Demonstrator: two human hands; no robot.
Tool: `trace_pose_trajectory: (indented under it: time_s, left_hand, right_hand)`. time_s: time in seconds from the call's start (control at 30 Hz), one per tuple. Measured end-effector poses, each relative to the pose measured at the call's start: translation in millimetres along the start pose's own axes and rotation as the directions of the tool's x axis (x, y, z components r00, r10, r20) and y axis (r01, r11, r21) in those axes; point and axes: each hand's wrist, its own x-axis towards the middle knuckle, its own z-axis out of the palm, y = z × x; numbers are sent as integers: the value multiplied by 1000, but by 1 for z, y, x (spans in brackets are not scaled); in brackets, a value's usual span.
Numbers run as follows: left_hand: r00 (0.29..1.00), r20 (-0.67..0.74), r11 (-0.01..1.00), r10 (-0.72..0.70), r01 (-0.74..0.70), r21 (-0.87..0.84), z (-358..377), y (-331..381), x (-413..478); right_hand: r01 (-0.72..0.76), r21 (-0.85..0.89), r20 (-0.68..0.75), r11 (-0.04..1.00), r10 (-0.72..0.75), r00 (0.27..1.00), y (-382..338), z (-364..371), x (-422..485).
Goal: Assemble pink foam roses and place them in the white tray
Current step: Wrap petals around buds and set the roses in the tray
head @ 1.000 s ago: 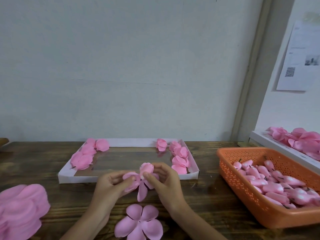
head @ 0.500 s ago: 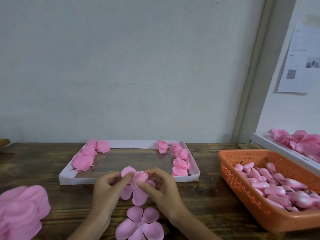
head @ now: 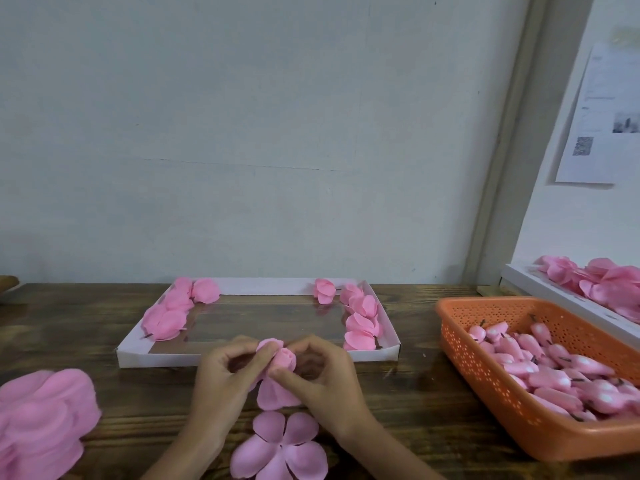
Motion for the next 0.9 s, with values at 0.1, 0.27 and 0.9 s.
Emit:
trace_pose_trajectory:
  time_s: [0.1,0.27,0.9]
  left_hand:
    - [996,43,995,81,-83,47,-2,1,2]
    - [988,120,992,100,-108,60,-7,2,4]
    - [945,-102,942,-312,293,-165,-10,-16,7]
  right_hand:
    - [-18,58,-6,998,19,1000,1,0,-1]
    - [-50,143,-32,988,55,998,3,-3,3]
    - [2,88,47,996,-6,999,-5,-14,7]
